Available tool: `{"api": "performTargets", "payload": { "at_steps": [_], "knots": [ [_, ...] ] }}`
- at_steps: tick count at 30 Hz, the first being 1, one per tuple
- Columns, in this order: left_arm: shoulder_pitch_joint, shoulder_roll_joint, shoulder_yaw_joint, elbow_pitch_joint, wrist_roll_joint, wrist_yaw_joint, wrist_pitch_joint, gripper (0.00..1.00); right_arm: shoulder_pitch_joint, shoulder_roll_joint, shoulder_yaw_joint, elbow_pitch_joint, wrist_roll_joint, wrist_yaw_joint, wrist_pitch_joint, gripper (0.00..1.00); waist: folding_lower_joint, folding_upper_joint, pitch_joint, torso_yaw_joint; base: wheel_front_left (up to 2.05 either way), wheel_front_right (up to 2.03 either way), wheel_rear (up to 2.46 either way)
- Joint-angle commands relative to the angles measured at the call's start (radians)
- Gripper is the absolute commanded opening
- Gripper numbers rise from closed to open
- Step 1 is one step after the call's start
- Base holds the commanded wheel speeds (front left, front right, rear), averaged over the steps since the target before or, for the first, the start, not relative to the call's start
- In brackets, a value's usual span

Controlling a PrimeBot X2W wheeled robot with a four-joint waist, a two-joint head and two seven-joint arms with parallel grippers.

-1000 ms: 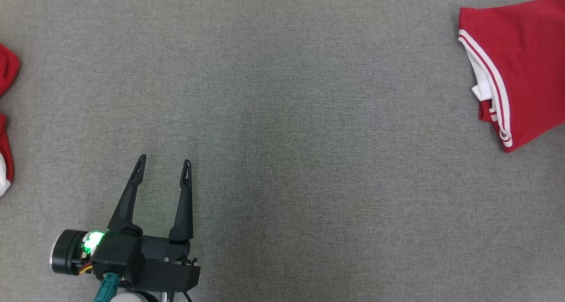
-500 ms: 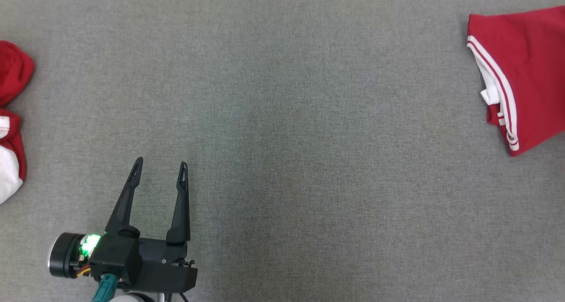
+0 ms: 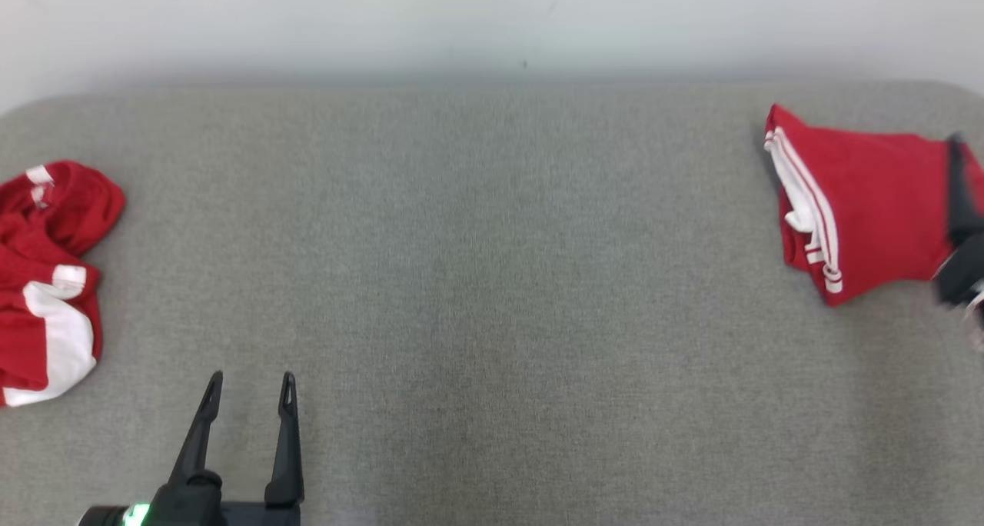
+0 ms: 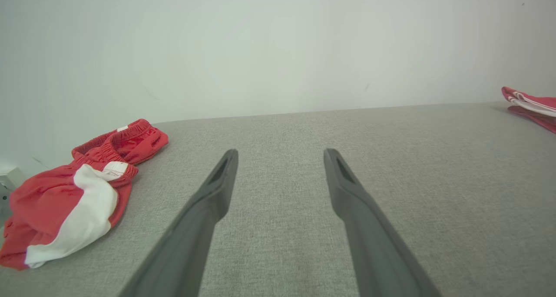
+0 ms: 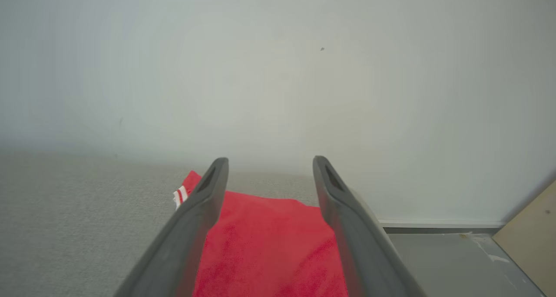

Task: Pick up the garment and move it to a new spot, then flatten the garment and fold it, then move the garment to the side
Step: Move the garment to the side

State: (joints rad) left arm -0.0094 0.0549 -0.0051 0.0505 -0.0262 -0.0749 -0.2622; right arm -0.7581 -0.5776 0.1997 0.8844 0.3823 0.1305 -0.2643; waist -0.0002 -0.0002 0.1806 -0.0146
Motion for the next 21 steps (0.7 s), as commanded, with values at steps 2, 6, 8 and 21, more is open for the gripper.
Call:
{"api": "performTargets", "payload": {
  "at_steps": [2,6,8,21],
  "knots": [
    [0.022,0.000,0.006,0.001,-0.001,0.000,-0.001,1.00,0.085,0.047,-0.070,-0.083,-0.057,0.001,-0.002,1.00,0.0002,0.0002,-0.063,-0.002,0.00,0.00,0.00],
    [0.036,-0.001,0.012,0.005,0.004,-0.004,-0.001,1.00,0.268,0.181,-0.179,-0.282,-0.162,0.001,-0.002,1.00,0.0002,0.0002,-0.091,0.006,0.00,0.00,0.00],
    [0.039,-0.001,0.012,0.007,0.007,-0.007,-0.001,1.00,0.340,0.227,-0.208,-0.363,-0.208,0.001,-0.002,1.00,0.0002,0.0002,-0.103,0.012,0.00,0.00,0.00],
    [0.052,-0.002,0.002,0.052,0.015,0.003,-0.001,1.00,0.691,0.454,-0.189,-0.702,-0.245,0.001,-0.002,1.00,0.0002,0.0002,-0.150,0.049,0.00,0.00,0.00]
  ]
}}
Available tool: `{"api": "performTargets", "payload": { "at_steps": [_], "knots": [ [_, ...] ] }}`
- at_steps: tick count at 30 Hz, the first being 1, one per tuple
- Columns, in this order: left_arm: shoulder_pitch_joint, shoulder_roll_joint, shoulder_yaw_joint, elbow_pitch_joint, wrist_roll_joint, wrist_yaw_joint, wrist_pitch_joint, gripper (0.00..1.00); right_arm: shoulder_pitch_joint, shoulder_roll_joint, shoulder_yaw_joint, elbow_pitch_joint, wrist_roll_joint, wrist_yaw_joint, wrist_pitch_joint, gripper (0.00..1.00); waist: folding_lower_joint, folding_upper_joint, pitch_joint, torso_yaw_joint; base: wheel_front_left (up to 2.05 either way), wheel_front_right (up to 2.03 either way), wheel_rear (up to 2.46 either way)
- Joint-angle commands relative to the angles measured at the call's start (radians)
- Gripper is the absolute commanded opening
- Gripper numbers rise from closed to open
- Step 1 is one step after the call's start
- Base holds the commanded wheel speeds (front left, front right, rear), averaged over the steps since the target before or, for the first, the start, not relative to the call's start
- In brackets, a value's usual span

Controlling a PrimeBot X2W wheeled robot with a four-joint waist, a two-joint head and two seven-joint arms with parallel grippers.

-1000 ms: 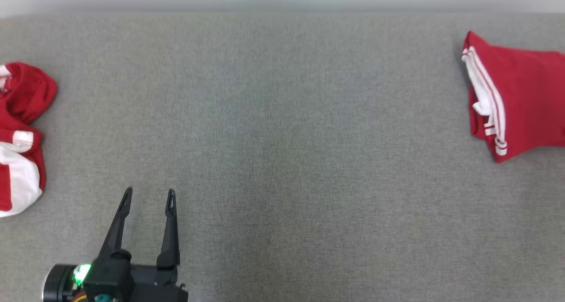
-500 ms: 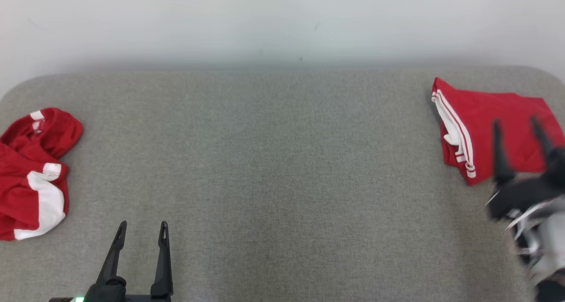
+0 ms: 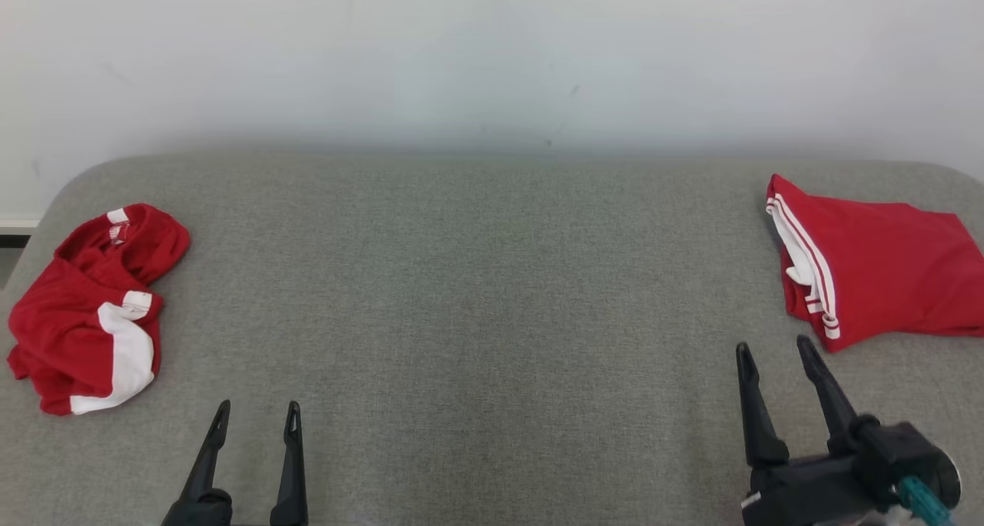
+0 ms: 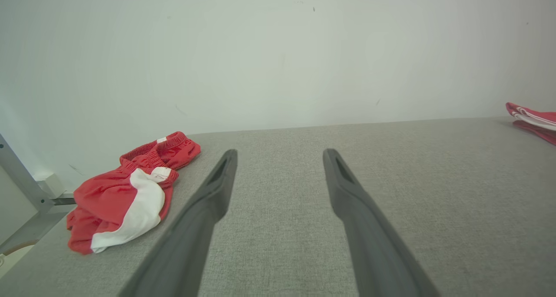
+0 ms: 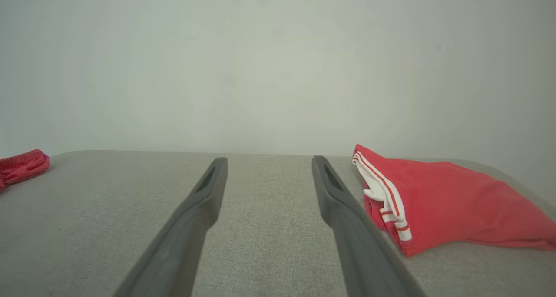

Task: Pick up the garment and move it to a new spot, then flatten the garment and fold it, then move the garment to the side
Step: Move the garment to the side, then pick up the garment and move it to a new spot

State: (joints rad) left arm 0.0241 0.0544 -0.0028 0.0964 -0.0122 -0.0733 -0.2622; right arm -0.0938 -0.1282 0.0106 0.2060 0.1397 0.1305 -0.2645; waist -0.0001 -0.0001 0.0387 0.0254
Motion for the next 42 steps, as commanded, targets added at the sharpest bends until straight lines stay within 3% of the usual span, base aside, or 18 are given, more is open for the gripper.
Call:
{"api": "performTargets", "payload": {
  "at_steps": [1,12,42],
  "knots": [
    [0.019,-0.001,0.000,0.008,0.000,0.002,-0.001,1.00,0.054,0.011,0.000,-0.044,-0.007,0.001,-0.002,1.00,0.0001,0.0001,-0.010,0.011,0.00,0.00,0.00],
    [0.041,-0.003,-0.008,0.028,-0.014,0.014,-0.001,1.00,0.215,0.071,-0.044,-0.113,-0.049,0.001,-0.002,1.00,0.0001,0.0001,-0.030,0.014,0.00,0.00,0.00],
    [0.059,-0.005,-0.004,0.050,-0.023,0.019,-0.001,1.00,0.211,0.079,-0.035,-0.085,-0.010,0.001,-0.002,1.00,0.0001,0.0001,-0.037,-0.008,0.00,0.00,0.00]
  ]
}}
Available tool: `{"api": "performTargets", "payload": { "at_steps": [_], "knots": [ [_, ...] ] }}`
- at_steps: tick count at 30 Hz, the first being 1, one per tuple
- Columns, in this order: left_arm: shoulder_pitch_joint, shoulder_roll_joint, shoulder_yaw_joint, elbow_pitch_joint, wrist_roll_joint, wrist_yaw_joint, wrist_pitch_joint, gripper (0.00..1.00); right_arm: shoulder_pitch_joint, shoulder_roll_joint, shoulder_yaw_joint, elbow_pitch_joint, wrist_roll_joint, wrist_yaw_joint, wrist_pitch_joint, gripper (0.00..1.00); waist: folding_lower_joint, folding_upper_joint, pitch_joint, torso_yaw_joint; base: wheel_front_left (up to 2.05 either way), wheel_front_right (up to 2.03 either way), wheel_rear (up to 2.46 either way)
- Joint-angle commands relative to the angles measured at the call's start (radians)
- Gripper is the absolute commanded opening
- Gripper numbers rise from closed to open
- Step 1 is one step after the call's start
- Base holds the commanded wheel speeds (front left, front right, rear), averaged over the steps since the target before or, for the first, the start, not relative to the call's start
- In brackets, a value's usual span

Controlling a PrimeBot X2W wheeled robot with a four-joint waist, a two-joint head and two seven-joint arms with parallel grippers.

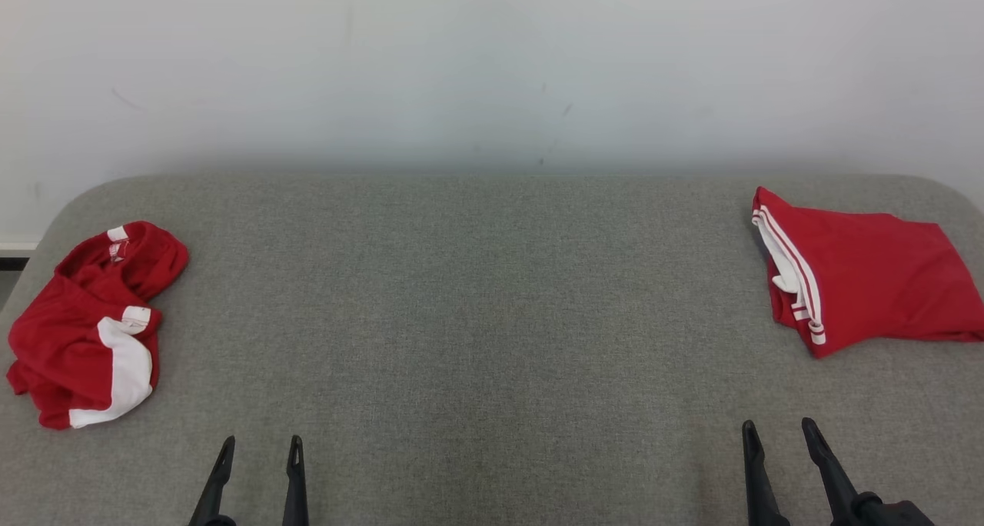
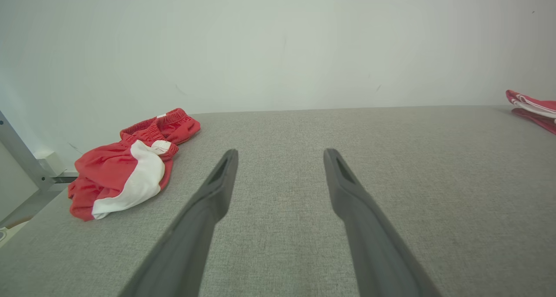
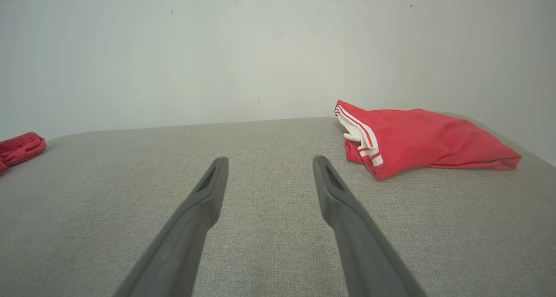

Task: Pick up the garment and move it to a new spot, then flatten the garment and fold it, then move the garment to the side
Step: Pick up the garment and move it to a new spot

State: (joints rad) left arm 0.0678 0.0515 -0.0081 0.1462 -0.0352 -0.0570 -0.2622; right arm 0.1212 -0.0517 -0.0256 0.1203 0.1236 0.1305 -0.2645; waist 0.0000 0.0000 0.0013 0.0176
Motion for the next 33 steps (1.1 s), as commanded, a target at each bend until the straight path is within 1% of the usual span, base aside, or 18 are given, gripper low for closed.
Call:
{"api": "performTargets", "payload": {
  "at_steps": [1,14,23,28,33],
  "knots": [
    [0.015,-0.002,0.001,0.000,0.001,0.002,-0.001,1.00,-0.004,0.002,0.001,0.001,0.008,0.001,-0.002,1.00,0.0000,0.0000,0.000,-0.001,0.00,0.00,0.00],
    [0.012,-0.002,0.006,0.000,-0.001,-0.002,-0.001,1.00,0.007,0.002,0.002,0.010,0.009,0.001,-0.002,1.00,0.0000,0.0000,0.001,0.001,0.00,0.00,0.00],
    [0.016,-0.002,0.013,-0.001,-0.005,-0.001,-0.001,1.00,0.011,0.002,0.003,0.011,0.005,0.001,-0.002,1.00,0.0000,0.0000,-0.002,0.013,0.00,0.00,0.00],
    [0.017,-0.002,0.019,0.001,-0.003,-0.003,-0.001,1.00,0.019,0.002,0.006,0.012,0.010,0.001,-0.002,1.00,0.0000,0.0000,-0.007,0.039,0.00,0.00,0.00],
    [0.014,-0.001,0.020,0.003,-0.006,-0.002,-0.001,1.00,0.026,0.002,0.010,0.016,0.019,0.001,-0.002,1.00,0.0000,0.0000,-0.010,0.091,0.00,0.00,0.00]
  ]
}}
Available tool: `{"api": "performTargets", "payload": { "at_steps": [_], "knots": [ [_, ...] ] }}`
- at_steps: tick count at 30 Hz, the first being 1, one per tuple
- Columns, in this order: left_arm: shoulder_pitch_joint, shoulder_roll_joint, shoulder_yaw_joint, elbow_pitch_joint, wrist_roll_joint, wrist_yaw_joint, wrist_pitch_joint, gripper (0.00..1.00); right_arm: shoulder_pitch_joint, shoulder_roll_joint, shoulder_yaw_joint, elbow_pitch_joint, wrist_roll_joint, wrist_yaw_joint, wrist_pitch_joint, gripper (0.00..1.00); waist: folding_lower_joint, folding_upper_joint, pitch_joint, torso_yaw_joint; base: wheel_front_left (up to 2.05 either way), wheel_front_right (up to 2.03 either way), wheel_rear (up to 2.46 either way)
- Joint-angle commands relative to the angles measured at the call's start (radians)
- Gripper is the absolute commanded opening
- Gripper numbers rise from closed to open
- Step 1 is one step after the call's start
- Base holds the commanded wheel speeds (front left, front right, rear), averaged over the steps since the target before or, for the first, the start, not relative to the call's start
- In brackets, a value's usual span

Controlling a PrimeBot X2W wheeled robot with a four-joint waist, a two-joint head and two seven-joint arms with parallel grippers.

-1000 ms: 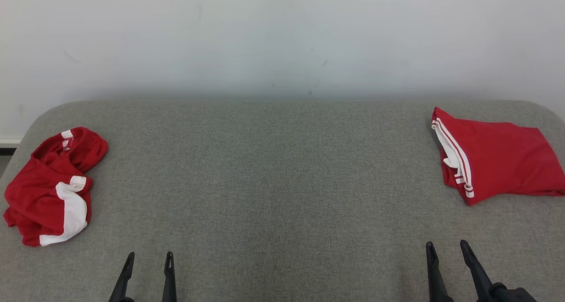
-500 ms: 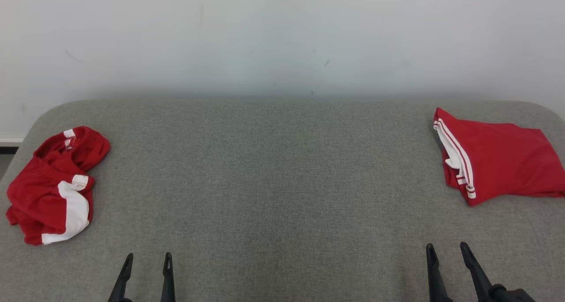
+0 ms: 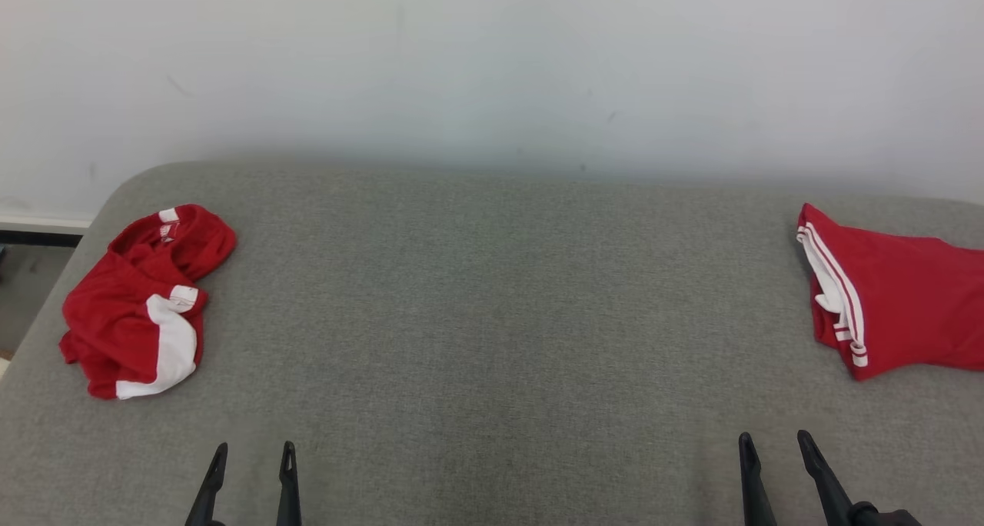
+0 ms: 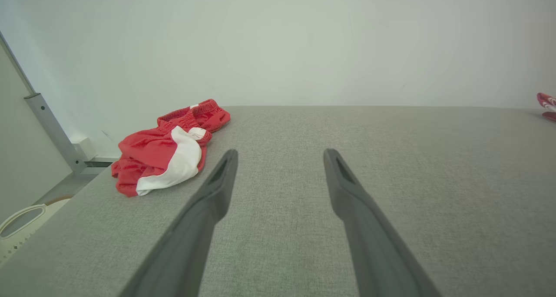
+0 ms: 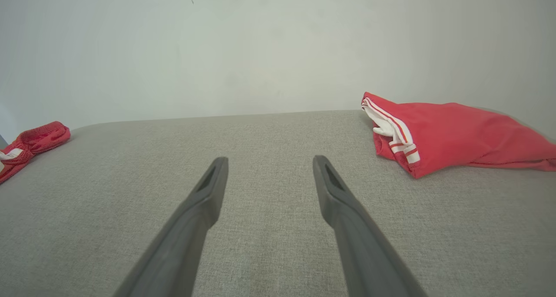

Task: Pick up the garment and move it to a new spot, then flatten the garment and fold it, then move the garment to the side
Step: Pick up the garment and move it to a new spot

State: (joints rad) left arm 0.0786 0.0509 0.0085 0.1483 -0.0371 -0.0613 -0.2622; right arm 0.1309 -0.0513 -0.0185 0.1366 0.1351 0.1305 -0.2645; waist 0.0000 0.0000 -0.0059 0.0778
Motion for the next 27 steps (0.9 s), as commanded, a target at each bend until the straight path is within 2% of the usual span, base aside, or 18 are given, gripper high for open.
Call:
{"api": "performTargets", "payload": {
  "at_steps": [1,19,27],
  "knots": [
    [0.004,-0.001,0.002,0.001,-0.003,0.001,-0.001,1.00,0.015,0.002,0.002,0.000,0.008,0.001,-0.002,1.00,0.0000,0.0000,-0.003,0.044,0.00,0.00,0.00],
    [0.021,-0.001,0.029,0.007,0.001,-0.003,-0.001,1.00,-0.004,0.001,0.037,0.018,0.028,0.001,-0.002,1.00,0.0000,0.0000,0.000,0.297,0.00,0.00,0.00],
    [0.026,0.000,0.047,0.007,0.008,-0.006,-0.001,1.00,-0.008,0.001,0.048,0.024,0.038,0.001,-0.002,1.00,0.0000,0.0000,-0.004,0.369,0.00,0.00,0.00]
  ]
}}
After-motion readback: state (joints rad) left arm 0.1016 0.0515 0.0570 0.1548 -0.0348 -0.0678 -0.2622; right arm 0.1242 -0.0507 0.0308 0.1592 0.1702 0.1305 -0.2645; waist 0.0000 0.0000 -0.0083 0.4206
